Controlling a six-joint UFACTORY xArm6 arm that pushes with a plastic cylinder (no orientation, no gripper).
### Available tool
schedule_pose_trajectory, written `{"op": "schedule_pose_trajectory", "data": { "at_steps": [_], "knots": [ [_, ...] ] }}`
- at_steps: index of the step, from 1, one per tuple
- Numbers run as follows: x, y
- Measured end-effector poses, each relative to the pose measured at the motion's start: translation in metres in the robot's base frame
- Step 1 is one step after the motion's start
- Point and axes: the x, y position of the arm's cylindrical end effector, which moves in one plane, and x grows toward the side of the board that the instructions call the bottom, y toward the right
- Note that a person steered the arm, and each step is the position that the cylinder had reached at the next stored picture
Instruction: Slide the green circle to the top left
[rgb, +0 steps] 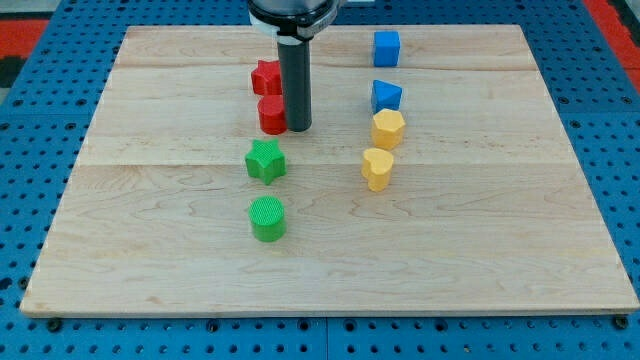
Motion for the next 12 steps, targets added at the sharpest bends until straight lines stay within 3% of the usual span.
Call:
{"op": "schedule_pose_trajectory", "data": {
  "at_steps": [2,3,5,6,7,8,12],
  "knots": [
    [-0.004,0.019],
    [0.027,0.05],
    [0.086,0.046],
    [0.151,0.025],
    [0.152,-0.011],
    [0.107,-0.043],
    [0.112,-0.093]
  ]
}}
